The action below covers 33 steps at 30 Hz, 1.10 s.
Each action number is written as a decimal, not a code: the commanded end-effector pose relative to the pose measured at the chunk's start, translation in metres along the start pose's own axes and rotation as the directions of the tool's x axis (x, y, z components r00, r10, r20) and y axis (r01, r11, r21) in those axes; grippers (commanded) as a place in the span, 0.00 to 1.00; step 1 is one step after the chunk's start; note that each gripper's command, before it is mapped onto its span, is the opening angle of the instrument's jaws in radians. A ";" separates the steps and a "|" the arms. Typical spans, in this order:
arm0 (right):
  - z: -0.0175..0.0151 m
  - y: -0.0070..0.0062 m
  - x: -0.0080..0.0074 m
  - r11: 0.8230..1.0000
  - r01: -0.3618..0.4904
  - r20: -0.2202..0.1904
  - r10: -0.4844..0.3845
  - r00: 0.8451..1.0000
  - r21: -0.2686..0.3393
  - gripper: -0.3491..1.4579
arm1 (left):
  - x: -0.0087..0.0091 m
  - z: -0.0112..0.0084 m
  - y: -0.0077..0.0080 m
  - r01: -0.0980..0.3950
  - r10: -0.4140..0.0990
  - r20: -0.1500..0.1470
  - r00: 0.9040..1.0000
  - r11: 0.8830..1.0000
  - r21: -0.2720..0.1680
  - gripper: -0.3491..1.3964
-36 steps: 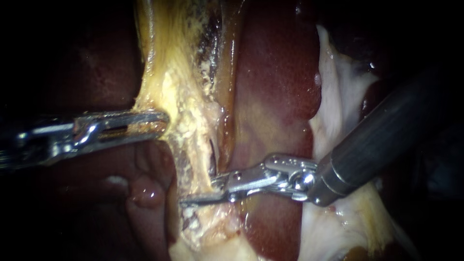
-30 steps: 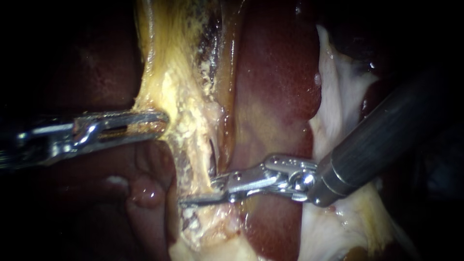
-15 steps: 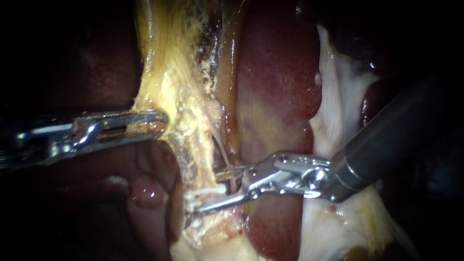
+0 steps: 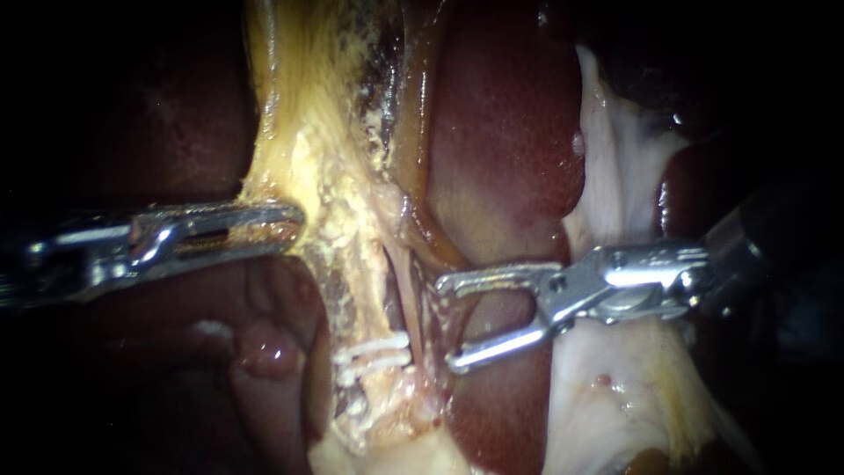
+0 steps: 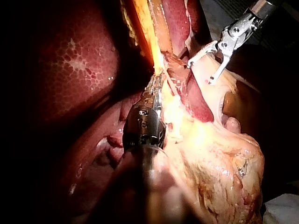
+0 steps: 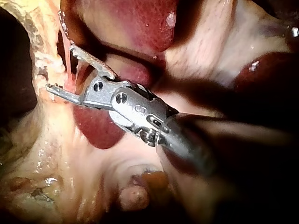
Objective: Going back second clip left tube
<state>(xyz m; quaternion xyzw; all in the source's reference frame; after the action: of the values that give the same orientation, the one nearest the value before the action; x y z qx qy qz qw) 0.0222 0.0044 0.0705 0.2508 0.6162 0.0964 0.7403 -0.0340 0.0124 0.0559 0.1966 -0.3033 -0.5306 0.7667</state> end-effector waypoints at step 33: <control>-0.0025 -0.0001 0.0019 0.990 0.139 0.003 -0.139 0.990 -0.040 0.52 | 0.0052 0.0122 0.0020 -0.018 0.022 -0.084 0.996 0.999 0.044 0.00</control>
<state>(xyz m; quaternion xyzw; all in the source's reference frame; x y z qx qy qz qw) 0.0201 0.0057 0.0685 0.1913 0.6308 0.0559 0.7500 -0.0395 0.0085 0.0675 0.2321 -0.2839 -0.5082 0.7793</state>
